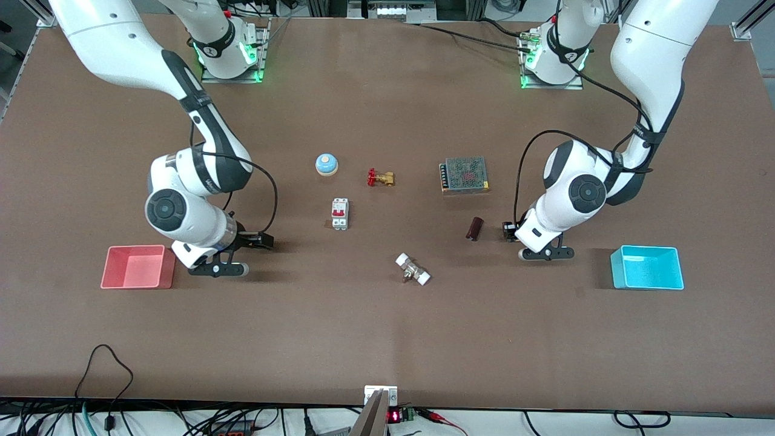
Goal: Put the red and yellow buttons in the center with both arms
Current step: 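Set both buttons down near the center and open both grippers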
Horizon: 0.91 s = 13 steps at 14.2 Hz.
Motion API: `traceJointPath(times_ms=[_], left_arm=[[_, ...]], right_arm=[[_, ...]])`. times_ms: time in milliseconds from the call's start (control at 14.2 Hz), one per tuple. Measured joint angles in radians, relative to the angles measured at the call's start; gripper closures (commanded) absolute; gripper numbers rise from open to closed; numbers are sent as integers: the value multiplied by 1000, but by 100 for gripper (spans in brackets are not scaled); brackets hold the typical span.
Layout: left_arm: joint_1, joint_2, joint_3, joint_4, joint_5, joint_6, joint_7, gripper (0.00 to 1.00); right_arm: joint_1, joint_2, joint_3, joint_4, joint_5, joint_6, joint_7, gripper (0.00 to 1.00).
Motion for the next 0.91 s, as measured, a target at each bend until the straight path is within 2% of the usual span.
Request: traceJointPath(times_ms=[211, 491, 772, 912], left_arm=[[1, -44, -1, 14, 1, -47, 1, 0], [0, -156, -7, 84, 1, -254, 18, 0], [1, -207, -7, 326, 1, -577, 106, 0], [3, -210, -6, 430, 1, -665, 117, 0]], right_arm=[[-61, -102, -3, 18, 28, -103, -50, 0], [-110, -256, -29, 26, 39, -251, -117, 0], [-113, -417, -89, 47, 41, -478, -149, 0], [-113, -467, -105, 53, 44, -555, -157, 0]])
